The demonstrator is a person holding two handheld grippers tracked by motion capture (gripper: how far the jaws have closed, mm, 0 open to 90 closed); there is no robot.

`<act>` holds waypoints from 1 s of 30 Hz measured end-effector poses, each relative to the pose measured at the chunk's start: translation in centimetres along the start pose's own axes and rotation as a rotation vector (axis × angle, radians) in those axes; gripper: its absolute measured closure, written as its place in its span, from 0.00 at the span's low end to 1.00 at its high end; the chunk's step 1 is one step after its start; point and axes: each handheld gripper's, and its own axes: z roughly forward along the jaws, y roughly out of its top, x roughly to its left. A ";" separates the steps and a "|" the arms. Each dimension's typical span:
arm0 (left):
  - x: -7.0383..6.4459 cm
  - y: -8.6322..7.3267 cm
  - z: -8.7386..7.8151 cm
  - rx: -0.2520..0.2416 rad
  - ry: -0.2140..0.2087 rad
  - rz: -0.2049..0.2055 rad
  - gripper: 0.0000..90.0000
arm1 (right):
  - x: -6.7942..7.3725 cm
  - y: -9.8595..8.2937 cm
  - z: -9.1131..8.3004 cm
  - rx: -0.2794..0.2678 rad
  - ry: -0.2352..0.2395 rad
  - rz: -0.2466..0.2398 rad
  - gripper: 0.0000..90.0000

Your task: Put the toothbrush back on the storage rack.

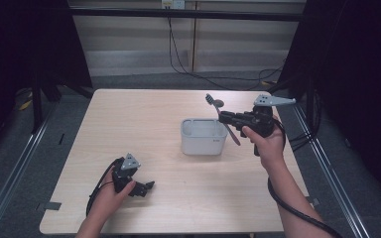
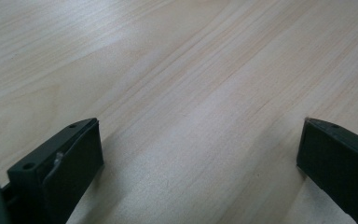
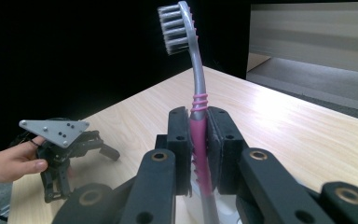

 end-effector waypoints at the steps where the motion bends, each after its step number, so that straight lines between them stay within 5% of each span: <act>1: 0.0 0.0 0.0 -0.001 0.001 0.000 0.00 | 0.0 0.1 0.1 -0.001 -0.003 -0.002 0.89; 30: 0.0 0.0 0.0 -0.001 0.000 0.000 0.00 | -1.1 1.7 1.9 -0.030 -0.019 -0.003 0.89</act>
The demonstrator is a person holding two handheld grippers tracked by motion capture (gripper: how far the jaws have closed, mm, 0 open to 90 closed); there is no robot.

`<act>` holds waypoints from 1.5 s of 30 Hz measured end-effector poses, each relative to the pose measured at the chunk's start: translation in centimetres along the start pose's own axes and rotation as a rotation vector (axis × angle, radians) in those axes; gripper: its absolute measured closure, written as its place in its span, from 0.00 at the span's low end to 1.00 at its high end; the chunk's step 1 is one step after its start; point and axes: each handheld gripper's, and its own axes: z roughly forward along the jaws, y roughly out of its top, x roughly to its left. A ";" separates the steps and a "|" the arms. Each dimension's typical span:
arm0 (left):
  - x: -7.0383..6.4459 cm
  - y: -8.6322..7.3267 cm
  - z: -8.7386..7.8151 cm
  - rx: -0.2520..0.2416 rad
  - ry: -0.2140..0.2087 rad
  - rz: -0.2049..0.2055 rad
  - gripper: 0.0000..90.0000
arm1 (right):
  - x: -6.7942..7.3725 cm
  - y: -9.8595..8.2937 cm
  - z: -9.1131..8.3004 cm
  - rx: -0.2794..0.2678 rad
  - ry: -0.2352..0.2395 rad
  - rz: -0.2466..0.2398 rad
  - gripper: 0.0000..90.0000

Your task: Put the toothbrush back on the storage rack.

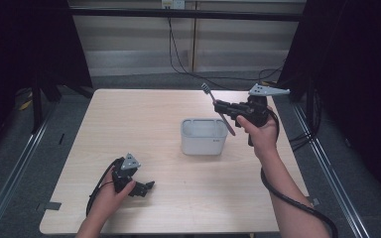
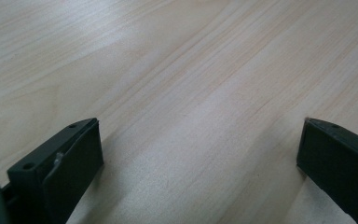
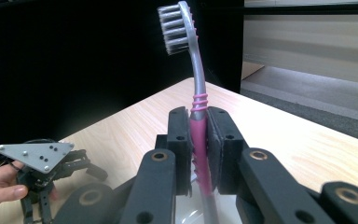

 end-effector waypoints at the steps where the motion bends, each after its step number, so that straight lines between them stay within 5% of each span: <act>1: 0.0 0.0 0.0 0.000 0.001 0.000 0.00 | -0.1 0.1 0.2 -0.001 0.002 0.003 0.89; 21: 0.0 0.0 0.0 0.000 0.001 0.000 0.00 | -0.5 0.6 2.8 -0.006 0.003 0.010 0.89; 45: 0.0 -0.1 0.0 -0.005 0.000 -0.002 0.00 | -2.9 -3.1 5.1 -0.035 0.003 0.056 0.89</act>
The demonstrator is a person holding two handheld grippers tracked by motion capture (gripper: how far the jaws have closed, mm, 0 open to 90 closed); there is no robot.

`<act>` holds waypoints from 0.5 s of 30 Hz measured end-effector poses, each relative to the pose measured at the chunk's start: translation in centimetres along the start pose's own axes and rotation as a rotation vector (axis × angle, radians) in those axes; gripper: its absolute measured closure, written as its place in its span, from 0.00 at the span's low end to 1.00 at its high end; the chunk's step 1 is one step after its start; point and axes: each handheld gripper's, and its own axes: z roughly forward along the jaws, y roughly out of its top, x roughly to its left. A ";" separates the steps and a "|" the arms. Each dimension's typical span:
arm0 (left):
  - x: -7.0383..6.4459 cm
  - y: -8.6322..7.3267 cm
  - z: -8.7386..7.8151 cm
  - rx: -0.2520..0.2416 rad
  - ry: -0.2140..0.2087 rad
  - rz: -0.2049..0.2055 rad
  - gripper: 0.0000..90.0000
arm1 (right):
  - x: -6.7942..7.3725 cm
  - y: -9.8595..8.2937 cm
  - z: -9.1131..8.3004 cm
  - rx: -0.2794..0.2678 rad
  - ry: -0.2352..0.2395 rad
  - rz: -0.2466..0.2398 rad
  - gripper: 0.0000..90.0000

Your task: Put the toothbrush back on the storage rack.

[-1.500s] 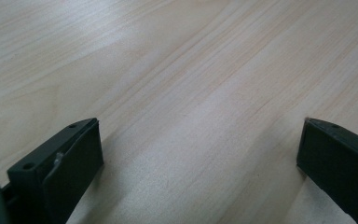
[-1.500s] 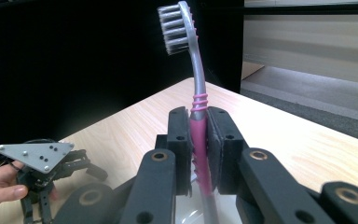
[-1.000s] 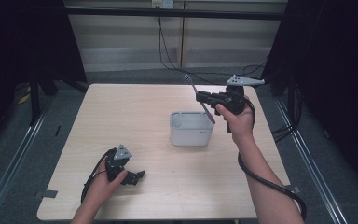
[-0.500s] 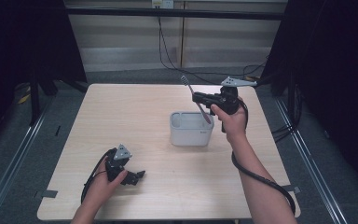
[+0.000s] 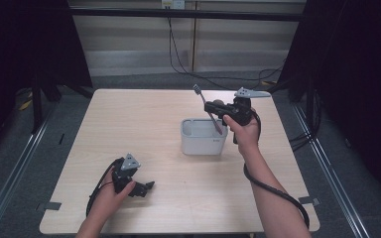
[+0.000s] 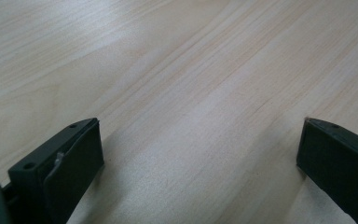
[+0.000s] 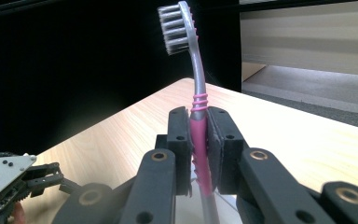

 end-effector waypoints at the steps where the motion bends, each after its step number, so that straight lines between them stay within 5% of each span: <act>1: 0.0 0.0 0.0 0.000 0.000 0.000 0.00 | 0.0 -0.1 -0.1 -0.001 -0.001 0.000 0.89; 15: 0.0 0.0 0.0 0.000 0.000 0.000 0.00 | -0.6 -0.8 -1.5 -0.022 -0.011 0.014 0.89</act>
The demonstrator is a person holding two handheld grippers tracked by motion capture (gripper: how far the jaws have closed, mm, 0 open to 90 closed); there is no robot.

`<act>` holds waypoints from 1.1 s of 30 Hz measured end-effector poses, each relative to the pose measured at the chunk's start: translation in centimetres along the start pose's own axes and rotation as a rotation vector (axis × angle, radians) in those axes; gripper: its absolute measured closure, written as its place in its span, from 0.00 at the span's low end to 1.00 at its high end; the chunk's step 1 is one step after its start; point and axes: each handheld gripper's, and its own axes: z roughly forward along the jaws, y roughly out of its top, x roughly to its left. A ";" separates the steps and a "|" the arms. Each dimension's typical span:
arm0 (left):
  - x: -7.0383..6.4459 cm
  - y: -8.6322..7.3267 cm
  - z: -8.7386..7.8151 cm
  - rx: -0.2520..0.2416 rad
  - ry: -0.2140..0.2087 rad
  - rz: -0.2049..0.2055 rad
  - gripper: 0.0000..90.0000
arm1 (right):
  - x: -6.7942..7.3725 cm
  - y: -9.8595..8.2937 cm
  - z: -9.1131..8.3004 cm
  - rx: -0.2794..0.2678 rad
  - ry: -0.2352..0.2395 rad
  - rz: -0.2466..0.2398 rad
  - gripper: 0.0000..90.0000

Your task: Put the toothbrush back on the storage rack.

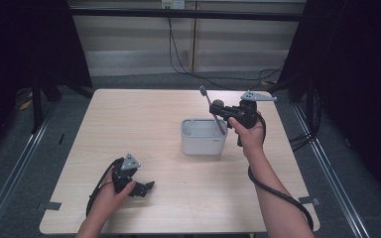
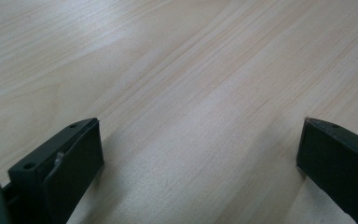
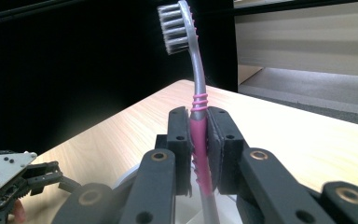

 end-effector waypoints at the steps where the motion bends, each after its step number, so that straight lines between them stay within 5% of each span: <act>1: 0.0 0.0 0.0 0.000 0.000 0.000 0.00 | 0.1 0.0 -0.1 -0.004 0.002 -0.004 0.89; 33: 0.0 0.0 0.0 0.000 0.000 -0.001 0.00 | -0.3 -1.0 -2.7 -0.027 -0.023 0.030 0.89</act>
